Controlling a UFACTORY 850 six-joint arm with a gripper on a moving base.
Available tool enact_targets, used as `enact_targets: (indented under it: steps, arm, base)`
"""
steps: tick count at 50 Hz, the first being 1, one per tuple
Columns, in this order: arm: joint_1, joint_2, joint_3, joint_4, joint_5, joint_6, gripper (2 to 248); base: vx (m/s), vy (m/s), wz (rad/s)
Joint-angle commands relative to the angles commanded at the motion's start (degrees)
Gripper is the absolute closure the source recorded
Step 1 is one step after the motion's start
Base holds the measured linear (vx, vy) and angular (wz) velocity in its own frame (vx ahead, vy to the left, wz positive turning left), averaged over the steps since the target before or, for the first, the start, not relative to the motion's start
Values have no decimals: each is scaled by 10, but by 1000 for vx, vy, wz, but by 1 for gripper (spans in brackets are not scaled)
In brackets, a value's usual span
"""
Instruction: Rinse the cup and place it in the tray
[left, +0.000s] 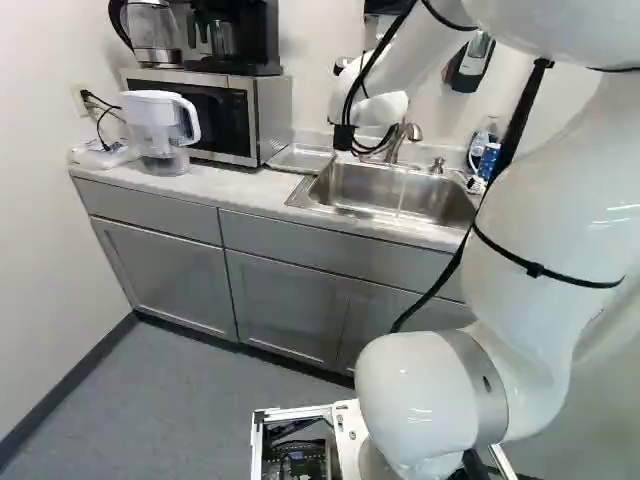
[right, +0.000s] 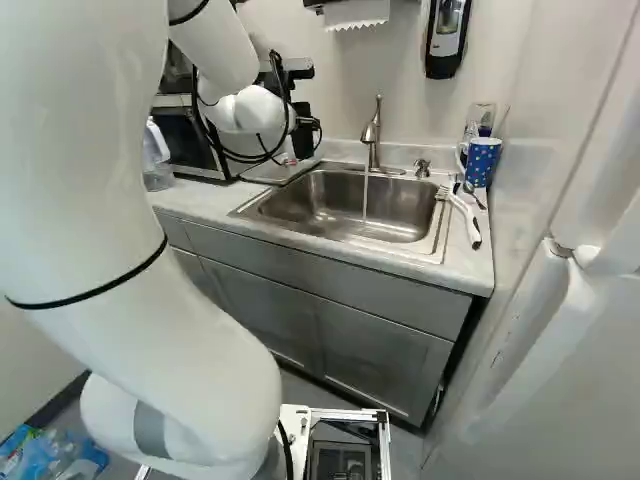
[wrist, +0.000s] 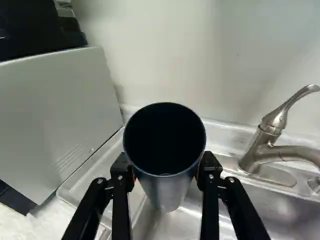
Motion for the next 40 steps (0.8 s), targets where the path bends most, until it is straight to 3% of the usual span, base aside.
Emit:
enact_targets:
  steps: [40]
  arm:
    - [51, -96, -98, 0, 0, 0, 124]
  base:
    - [0, 0, 0]
